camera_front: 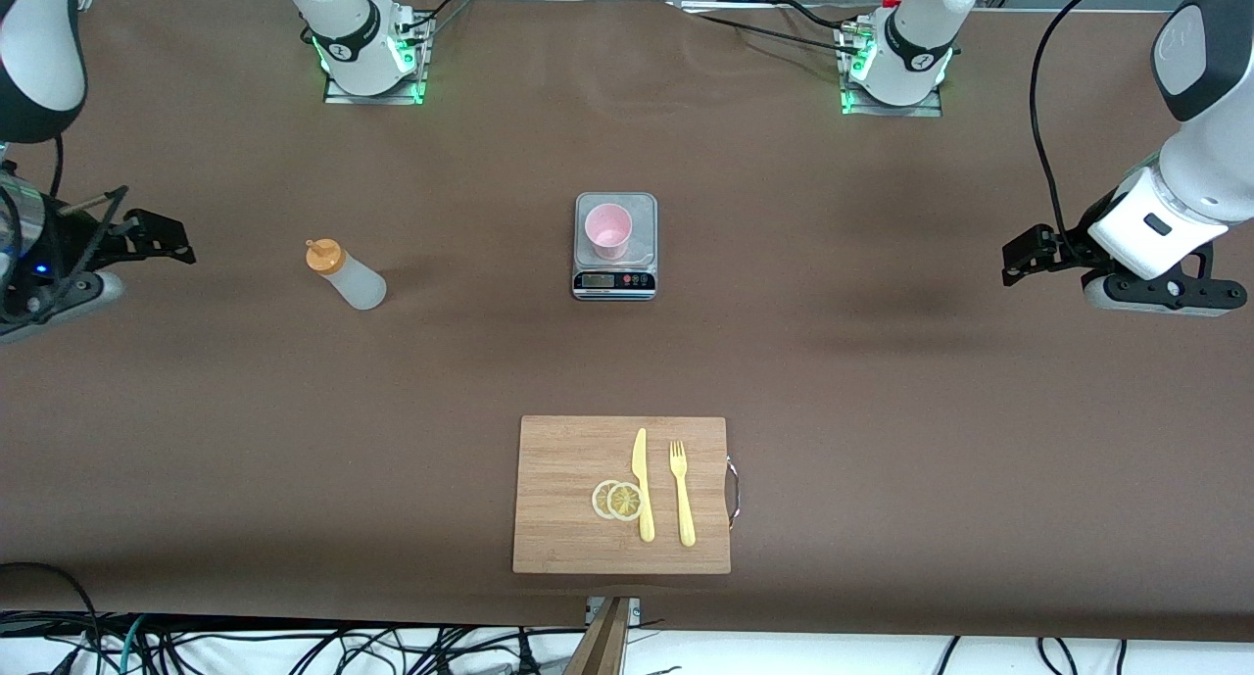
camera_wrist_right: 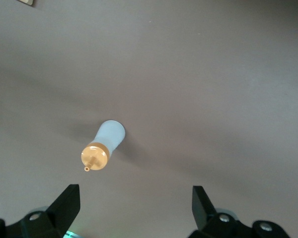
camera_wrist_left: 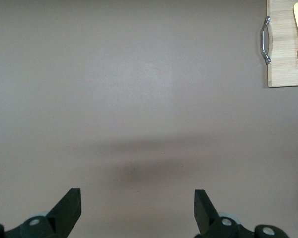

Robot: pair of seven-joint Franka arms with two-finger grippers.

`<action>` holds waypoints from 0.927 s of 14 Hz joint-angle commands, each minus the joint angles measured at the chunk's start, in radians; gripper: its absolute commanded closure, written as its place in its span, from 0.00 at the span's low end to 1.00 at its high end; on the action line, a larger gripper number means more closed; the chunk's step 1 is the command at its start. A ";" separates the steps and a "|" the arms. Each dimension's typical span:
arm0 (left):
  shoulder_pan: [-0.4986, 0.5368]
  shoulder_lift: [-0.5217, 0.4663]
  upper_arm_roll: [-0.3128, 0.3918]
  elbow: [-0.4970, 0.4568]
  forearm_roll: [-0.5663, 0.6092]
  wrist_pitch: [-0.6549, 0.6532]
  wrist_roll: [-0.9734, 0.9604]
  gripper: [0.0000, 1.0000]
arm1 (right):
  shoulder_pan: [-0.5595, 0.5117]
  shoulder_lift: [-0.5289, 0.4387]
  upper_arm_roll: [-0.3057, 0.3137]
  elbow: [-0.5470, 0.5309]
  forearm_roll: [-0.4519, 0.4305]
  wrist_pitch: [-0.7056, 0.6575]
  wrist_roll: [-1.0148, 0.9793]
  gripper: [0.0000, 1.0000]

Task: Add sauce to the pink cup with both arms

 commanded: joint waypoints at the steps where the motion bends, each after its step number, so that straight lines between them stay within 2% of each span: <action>1: 0.006 -0.005 0.001 -0.002 -0.020 -0.002 0.028 0.00 | -0.004 -0.052 -0.007 -0.031 -0.016 0.005 0.013 0.00; 4: 0.006 -0.005 0.001 -0.001 -0.020 -0.002 0.028 0.00 | -0.004 -0.072 -0.026 -0.040 -0.019 0.001 0.040 0.00; 10: 0.006 -0.005 0.001 -0.001 -0.020 -0.002 0.028 0.00 | 0.002 -0.187 -0.017 -0.179 -0.019 -0.010 0.288 0.00; 13: 0.006 -0.005 0.001 -0.001 -0.020 -0.002 0.028 0.00 | 0.004 -0.212 -0.015 -0.196 -0.019 -0.030 0.341 0.00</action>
